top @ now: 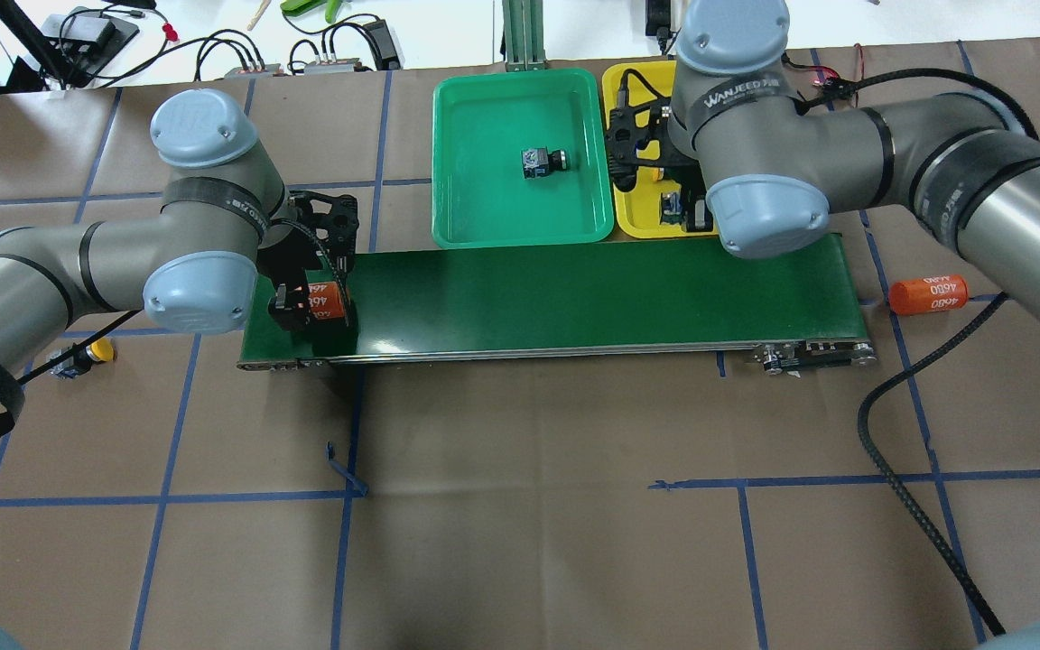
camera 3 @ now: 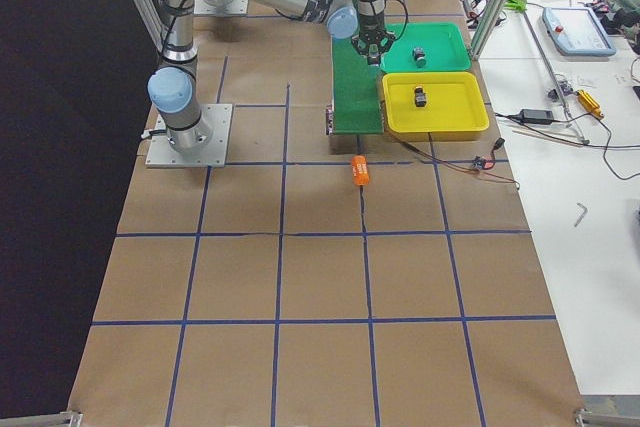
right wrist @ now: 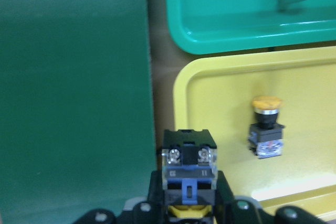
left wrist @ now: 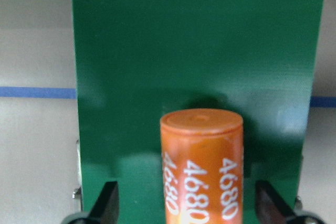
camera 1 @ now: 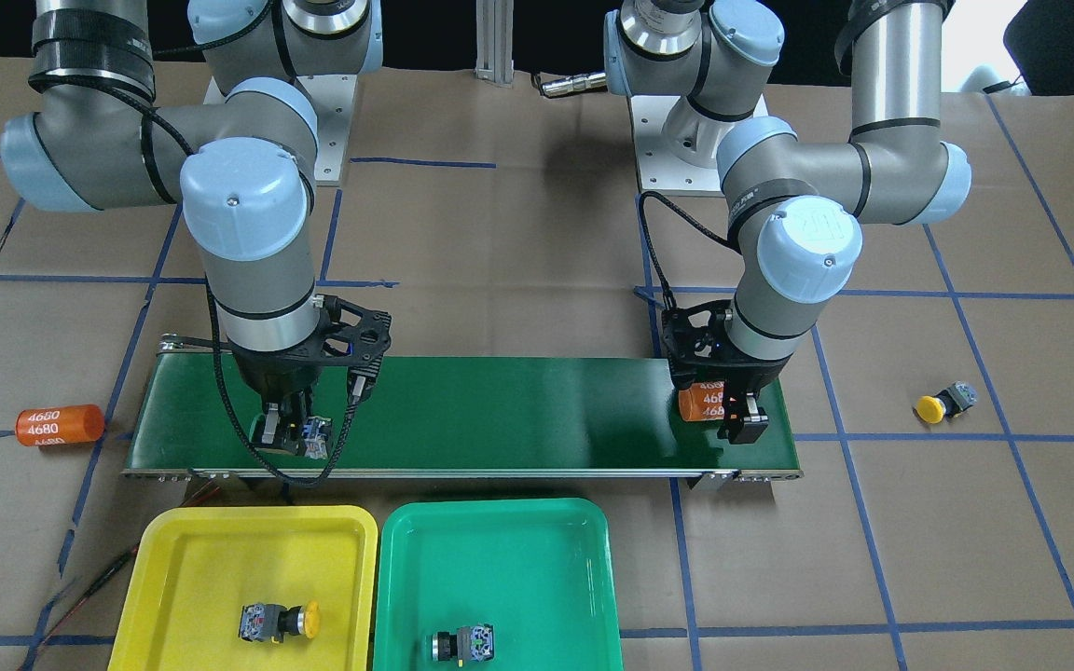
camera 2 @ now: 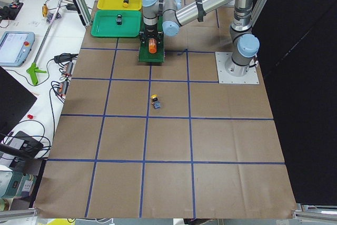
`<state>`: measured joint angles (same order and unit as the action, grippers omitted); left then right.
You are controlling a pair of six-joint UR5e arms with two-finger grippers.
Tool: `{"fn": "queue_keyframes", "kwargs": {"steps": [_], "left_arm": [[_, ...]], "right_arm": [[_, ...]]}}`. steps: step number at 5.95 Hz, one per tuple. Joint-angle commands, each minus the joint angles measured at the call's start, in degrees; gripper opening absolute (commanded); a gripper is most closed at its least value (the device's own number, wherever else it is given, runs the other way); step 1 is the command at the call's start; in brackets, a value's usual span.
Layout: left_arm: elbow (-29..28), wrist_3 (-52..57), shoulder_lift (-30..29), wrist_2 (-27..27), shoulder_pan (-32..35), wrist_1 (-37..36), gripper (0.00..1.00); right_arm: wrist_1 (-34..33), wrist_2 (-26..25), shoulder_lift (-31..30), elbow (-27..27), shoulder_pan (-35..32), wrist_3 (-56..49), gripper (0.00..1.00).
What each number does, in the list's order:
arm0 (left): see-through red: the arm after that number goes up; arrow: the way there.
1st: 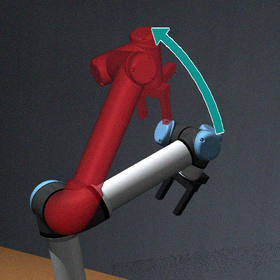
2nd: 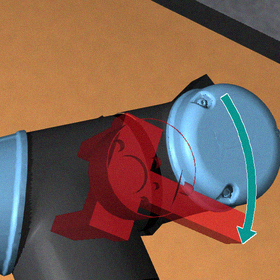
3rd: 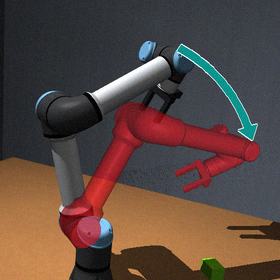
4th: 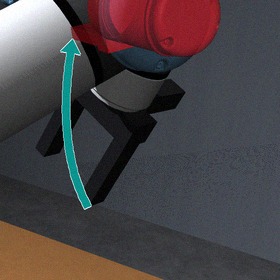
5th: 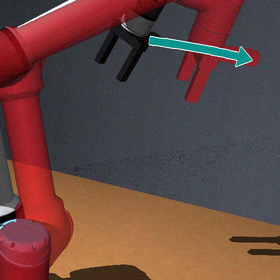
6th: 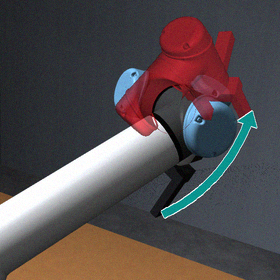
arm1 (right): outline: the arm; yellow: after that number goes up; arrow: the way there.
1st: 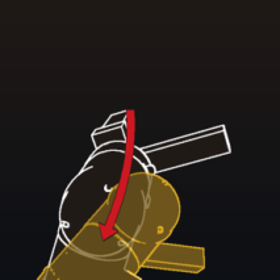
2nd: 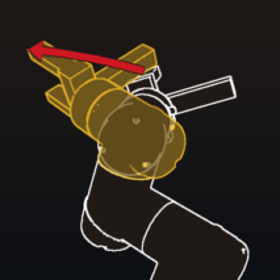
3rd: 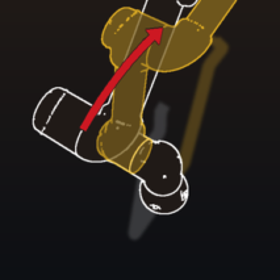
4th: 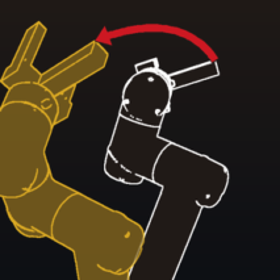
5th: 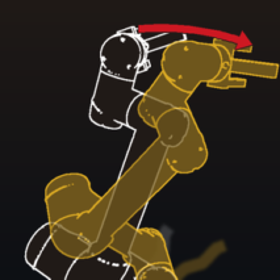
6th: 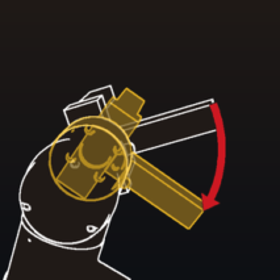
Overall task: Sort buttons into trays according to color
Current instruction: 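Drop green button in green tray while left places orange cylinder on belt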
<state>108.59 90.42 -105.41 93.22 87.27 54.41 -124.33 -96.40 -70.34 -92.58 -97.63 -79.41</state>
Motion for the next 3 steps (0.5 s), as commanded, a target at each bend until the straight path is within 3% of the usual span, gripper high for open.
{"fn": "queue_keyframes", "kwargs": {"steps": [1,3], "left_arm": [[-0.7,-0.8,1.3,0.0,-3.7,0.6,0.98],[-0.7,-2.0,0.8,-1.0,-18.8,0.5,0.98]], "right_arm": [[2.5,4.6,10.7,14.7,-0.1,-0.2,0.09],[2.3,9.4,24.3,29.1,-0.6,0.3,0.09]]}}
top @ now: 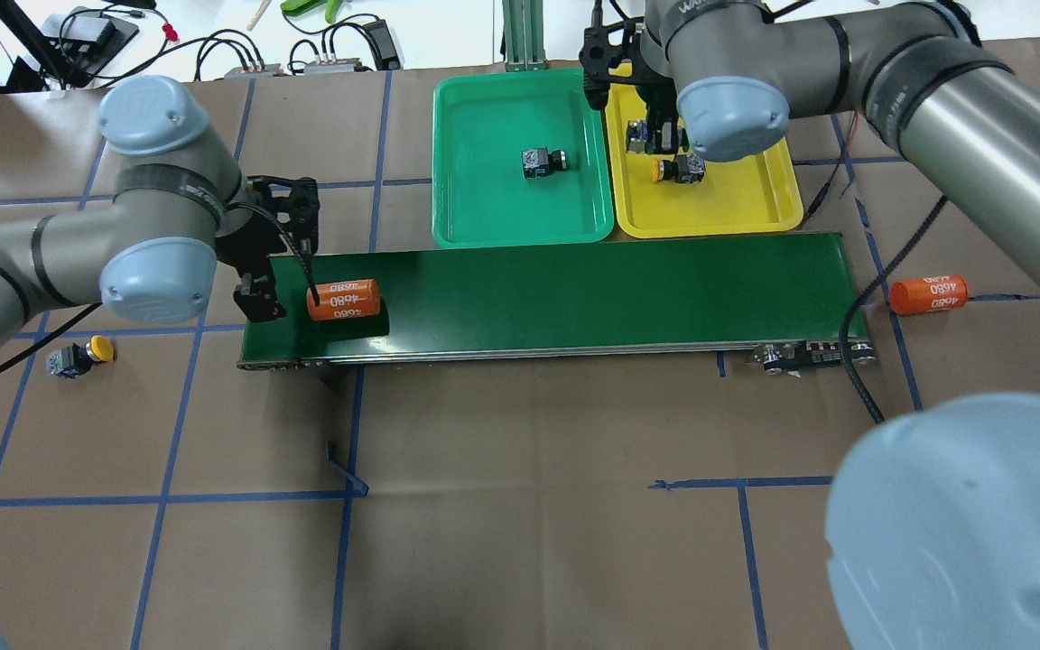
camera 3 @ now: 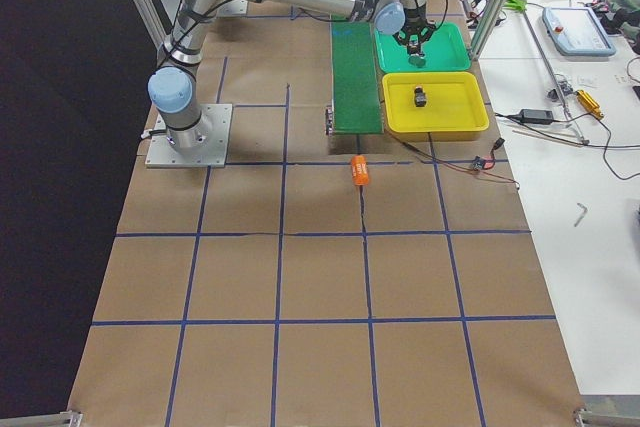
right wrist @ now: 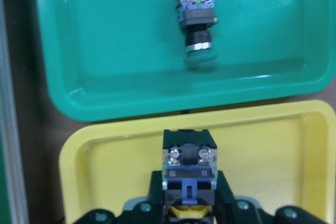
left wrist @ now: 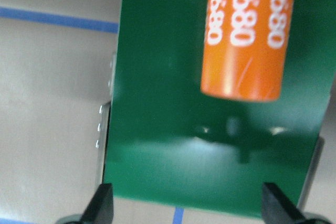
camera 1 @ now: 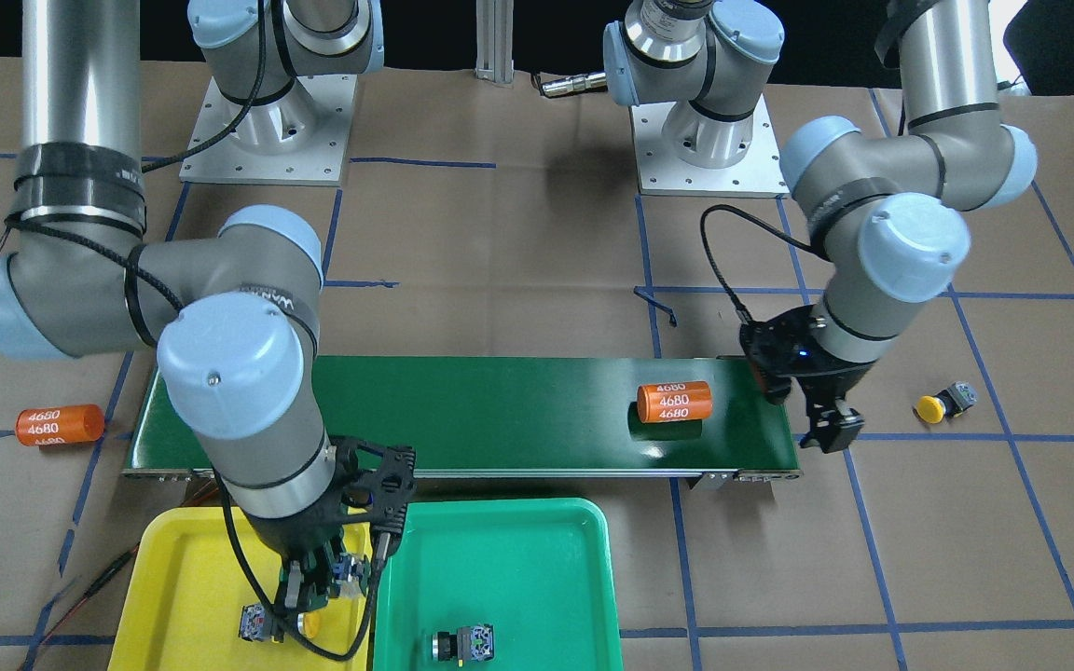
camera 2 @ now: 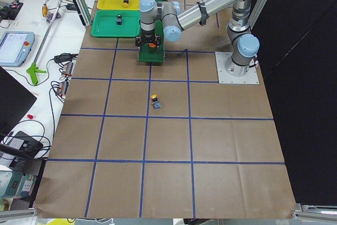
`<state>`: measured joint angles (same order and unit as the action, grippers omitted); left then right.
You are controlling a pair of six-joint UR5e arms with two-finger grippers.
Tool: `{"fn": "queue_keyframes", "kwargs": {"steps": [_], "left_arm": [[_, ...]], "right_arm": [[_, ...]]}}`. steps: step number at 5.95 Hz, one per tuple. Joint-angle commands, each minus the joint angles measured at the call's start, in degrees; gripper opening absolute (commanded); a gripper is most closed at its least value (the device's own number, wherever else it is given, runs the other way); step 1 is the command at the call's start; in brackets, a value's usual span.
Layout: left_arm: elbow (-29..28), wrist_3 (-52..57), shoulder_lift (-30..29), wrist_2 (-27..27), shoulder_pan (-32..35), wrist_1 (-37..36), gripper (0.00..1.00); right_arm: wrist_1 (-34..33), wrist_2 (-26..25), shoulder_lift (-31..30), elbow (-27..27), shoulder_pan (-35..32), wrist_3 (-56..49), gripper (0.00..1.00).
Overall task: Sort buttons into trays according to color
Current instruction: 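Move right gripper over yellow tray while left grasps yellow button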
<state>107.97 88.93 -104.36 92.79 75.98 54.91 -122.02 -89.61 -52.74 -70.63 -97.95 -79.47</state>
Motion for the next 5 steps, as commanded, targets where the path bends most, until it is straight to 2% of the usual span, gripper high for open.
{"fn": "queue_keyframes", "kwargs": {"steps": [1,2,3,4,5], "left_arm": [[-0.1,0.3,-1.0,-1.5,-13.9,0.0,0.98],[-0.2,1.7,-2.3,-1.4,-18.9,-0.9,0.98],[-1.3,7.6,-4.1,-1.6,-22.1,-1.0,0.98],[-2.1,13.2,-6.0,-1.6,-25.0,-1.0,0.97],[-2.4,18.5,-7.8,-1.6,-26.6,-2.2,0.96]], "right_arm": [[0.0,6.6,10.3,10.2,-1.0,1.6,0.1],[-0.1,9.3,11.0,10.2,-3.1,6.7,0.14],[0.1,9.4,10.8,10.2,-5.8,12.6,0.51],[3.1,8.8,10.0,10.2,-5.8,13.4,1.0],[9.5,8.1,7.2,10.2,-5.8,12.8,1.0]]}}
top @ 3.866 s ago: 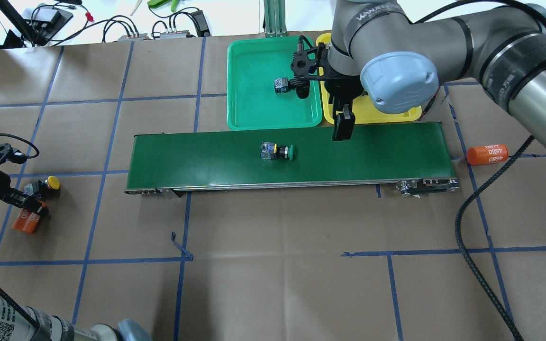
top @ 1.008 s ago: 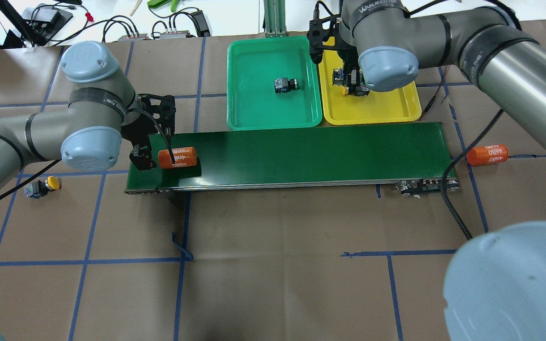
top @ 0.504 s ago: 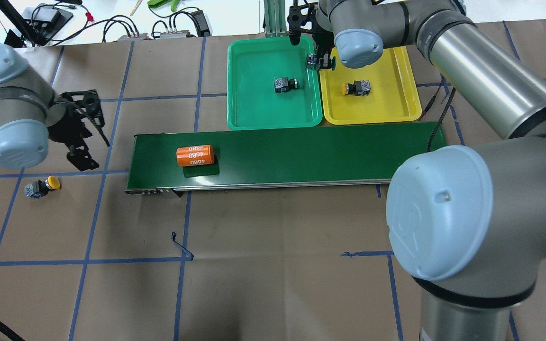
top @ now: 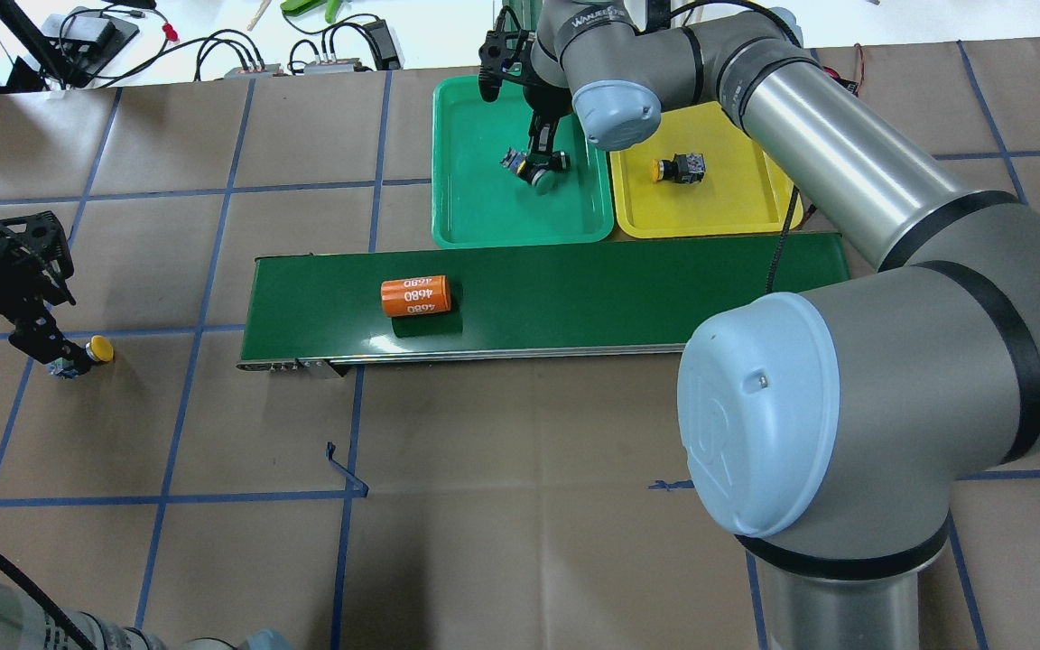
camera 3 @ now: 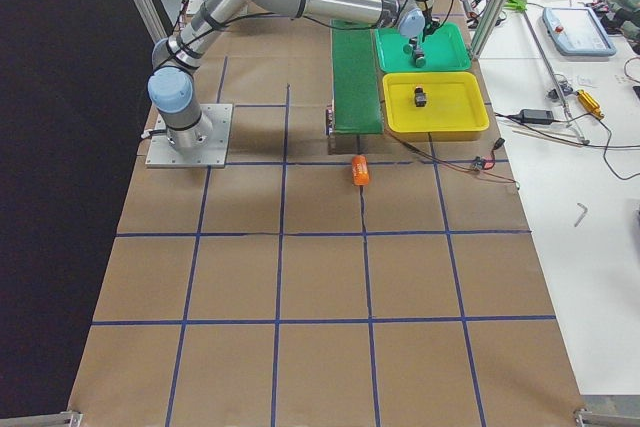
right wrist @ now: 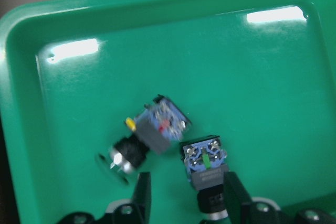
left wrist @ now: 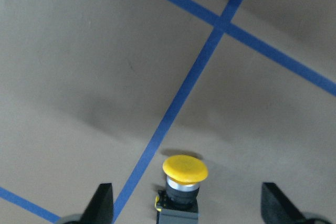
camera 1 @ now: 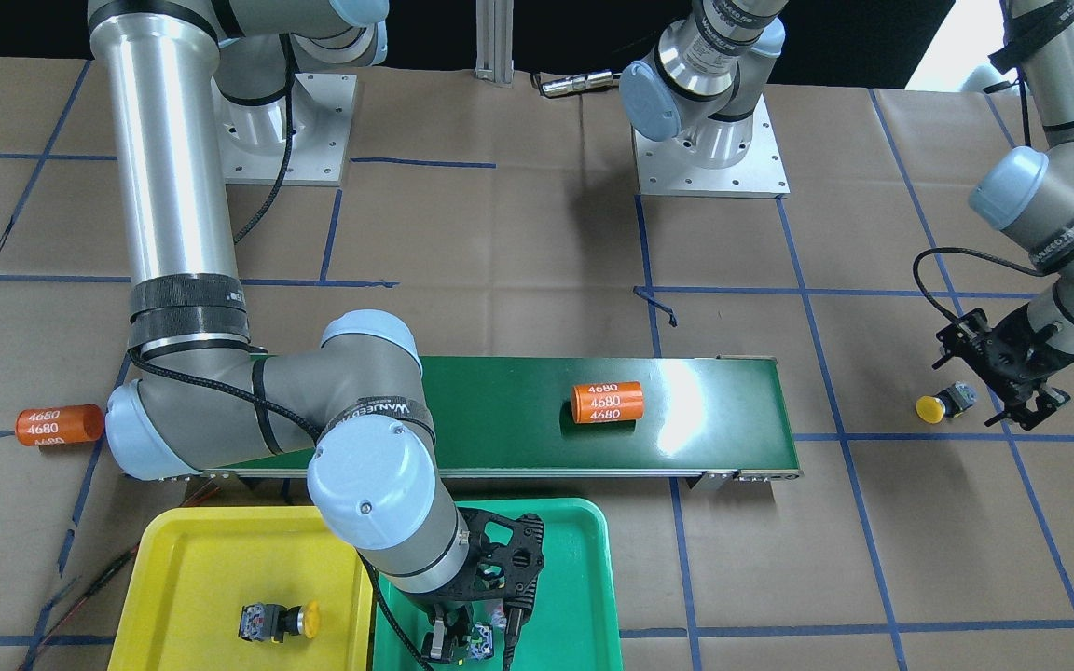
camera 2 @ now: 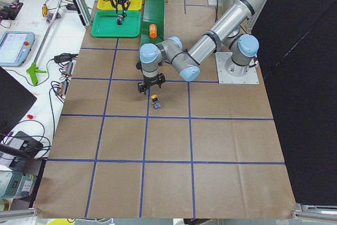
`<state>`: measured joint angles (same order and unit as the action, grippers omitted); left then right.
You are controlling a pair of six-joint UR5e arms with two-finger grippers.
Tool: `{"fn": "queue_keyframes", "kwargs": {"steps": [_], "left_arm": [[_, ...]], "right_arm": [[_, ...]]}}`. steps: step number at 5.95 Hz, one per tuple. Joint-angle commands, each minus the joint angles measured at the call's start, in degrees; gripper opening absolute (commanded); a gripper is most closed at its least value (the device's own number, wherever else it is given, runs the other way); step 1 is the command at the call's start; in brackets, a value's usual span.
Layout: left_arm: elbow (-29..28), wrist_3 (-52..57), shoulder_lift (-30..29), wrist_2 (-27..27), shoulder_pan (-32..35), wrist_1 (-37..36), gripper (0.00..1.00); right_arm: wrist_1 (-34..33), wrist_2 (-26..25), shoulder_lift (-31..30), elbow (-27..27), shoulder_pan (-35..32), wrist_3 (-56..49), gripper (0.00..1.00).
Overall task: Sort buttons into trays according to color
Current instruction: 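Move right gripper over yellow tray while left grasps yellow button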
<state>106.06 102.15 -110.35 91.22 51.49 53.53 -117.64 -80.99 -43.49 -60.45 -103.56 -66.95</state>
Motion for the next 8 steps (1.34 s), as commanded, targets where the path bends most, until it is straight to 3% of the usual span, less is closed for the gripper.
{"fn": "queue_keyframes", "kwargs": {"steps": [1,2,3,4,5,7,8], "left_arm": [[-0.5,5.7,-4.7,-3.6,-2.3,-1.6,0.97],[-0.2,5.8,-6.8,-3.6,-2.3,-2.2,0.98],[-0.3,6.0,-6.8,-3.5,-2.3,-2.2,0.79],[-0.4,6.0,-6.5,-3.3,-2.3,-2.3,0.36],[-0.4,5.7,-5.8,-2.5,-1.8,-2.3,0.15],[-0.4,3.2,-1.8,-2.7,1.8,-1.2,0.13],[-0.3,1.9,0.8,-2.9,8.4,-0.4,0.13]], "right_arm": [[9.9,-4.9,-5.3,-0.4,1.0,-0.5,1.0],[16.1,-5.8,-9.1,-0.7,2.4,-4.7,1.0],[23.3,-5.7,-12.5,-0.9,5.1,-8.0,1.0],[27.4,-5.8,-16.5,-2.9,6.9,-11.8,1.0],[28.7,-5.8,-22.9,-9.1,7.8,-13.3,1.0],[27.7,-7.9,-34.8,-24.4,10.0,-17.3,1.0],[24.4,-7.4,-36.0,-31.6,10.8,-19.3,1.0]]}}
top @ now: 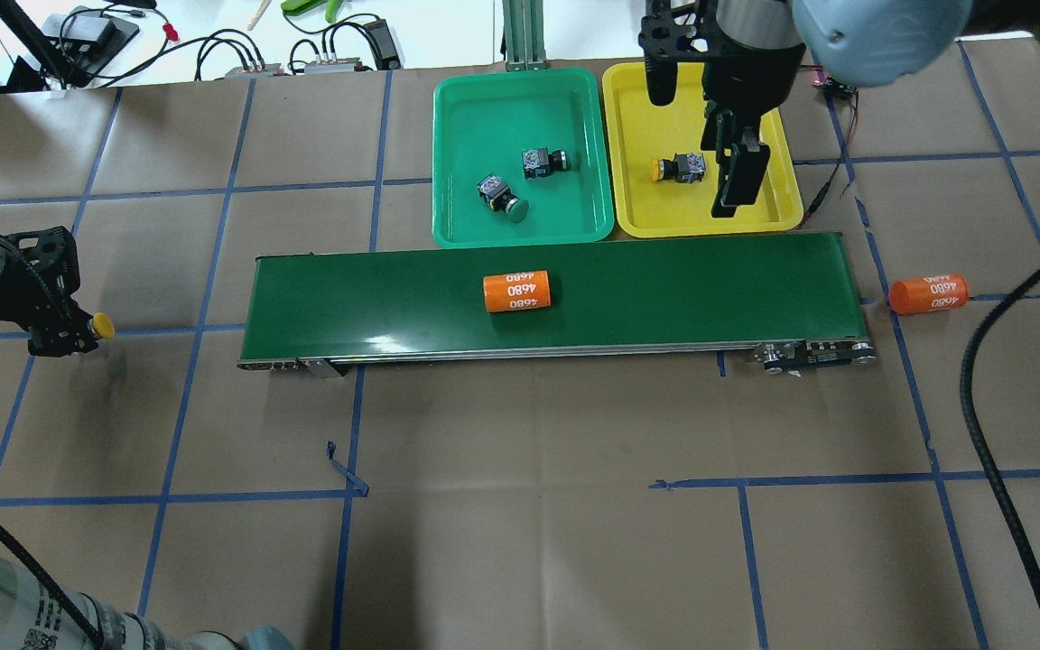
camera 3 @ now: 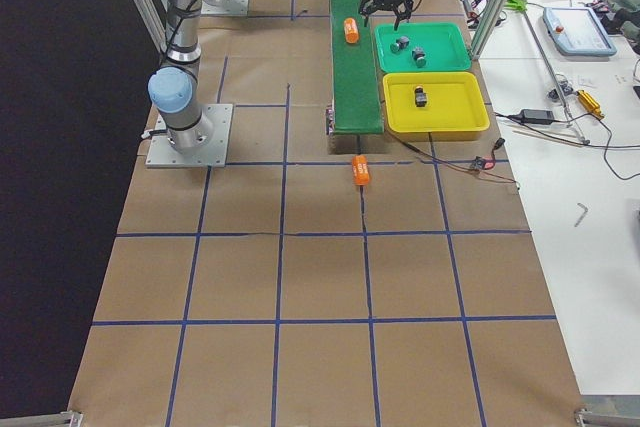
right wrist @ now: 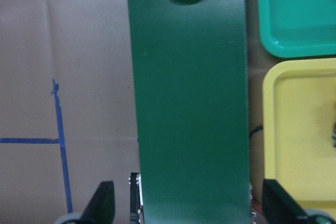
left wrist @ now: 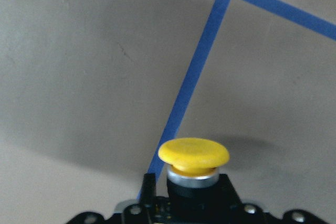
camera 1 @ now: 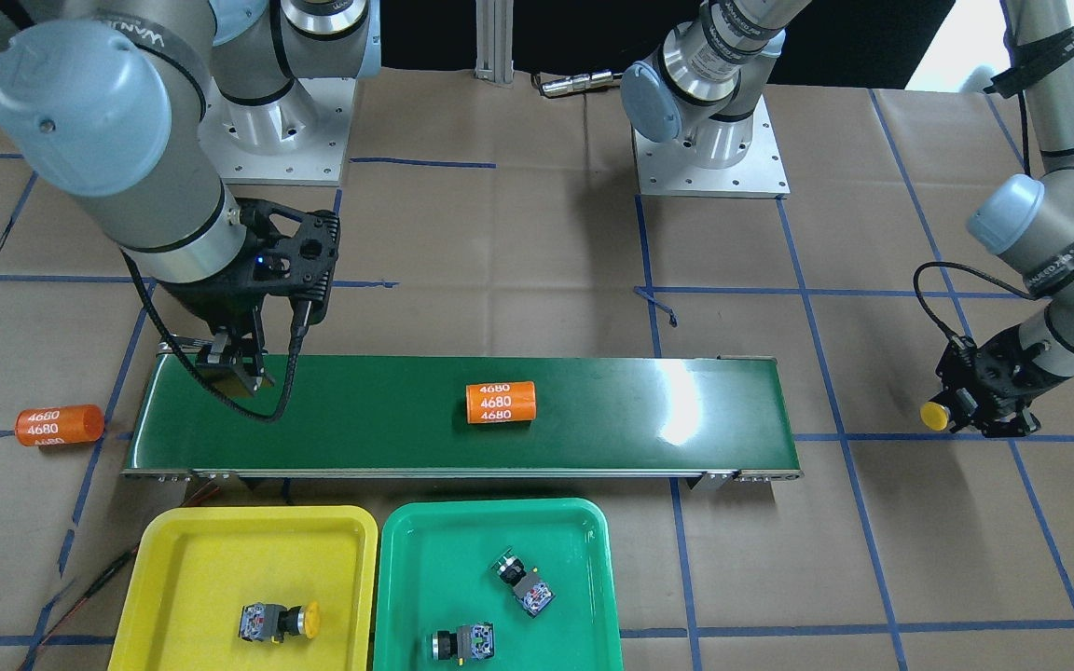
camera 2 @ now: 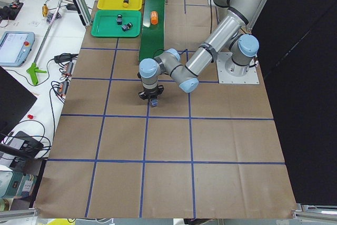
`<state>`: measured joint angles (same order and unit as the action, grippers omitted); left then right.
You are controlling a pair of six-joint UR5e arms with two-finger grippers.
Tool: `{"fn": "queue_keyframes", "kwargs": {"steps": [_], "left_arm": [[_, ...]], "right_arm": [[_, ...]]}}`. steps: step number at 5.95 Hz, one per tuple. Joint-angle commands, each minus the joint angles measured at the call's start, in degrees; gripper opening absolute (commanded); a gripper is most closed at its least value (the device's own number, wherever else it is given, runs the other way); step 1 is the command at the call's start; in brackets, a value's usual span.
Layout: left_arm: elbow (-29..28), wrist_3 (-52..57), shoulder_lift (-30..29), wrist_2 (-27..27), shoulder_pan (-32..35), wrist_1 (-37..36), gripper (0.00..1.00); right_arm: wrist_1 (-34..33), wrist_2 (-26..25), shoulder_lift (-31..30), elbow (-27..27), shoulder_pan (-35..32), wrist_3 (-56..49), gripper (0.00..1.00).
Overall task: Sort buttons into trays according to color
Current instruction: 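Place the yellow-capped button on the belt with the left gripper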
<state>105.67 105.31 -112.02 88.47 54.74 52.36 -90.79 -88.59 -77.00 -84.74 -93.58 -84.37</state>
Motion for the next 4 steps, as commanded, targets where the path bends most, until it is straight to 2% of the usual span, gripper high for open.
{"fn": "queue_keyframes", "kwargs": {"steps": [1,2,3,4], "left_arm": [[0.0,-1.8,4.0,0.4,13.2,1.2,0.12],[-0.1,-2.0,4.4,0.0,20.0,1.0,0.12],[0.0,-5.3,4.8,0.0,23.4,1.0,0.12],[0.6,-9.9,3.8,-0.5,26.5,1.0,0.13]], "right_arm": [[-9.3,0.1,-2.6,-9.1,0.6,-2.0,1.0],[-9.5,0.1,-2.7,-9.0,0.5,-1.8,1.0],[-9.1,0.0,-3.8,-9.1,0.4,-1.5,1.0],[-4.8,-0.2,-5.1,-9.0,0.4,-1.5,1.0]]}}
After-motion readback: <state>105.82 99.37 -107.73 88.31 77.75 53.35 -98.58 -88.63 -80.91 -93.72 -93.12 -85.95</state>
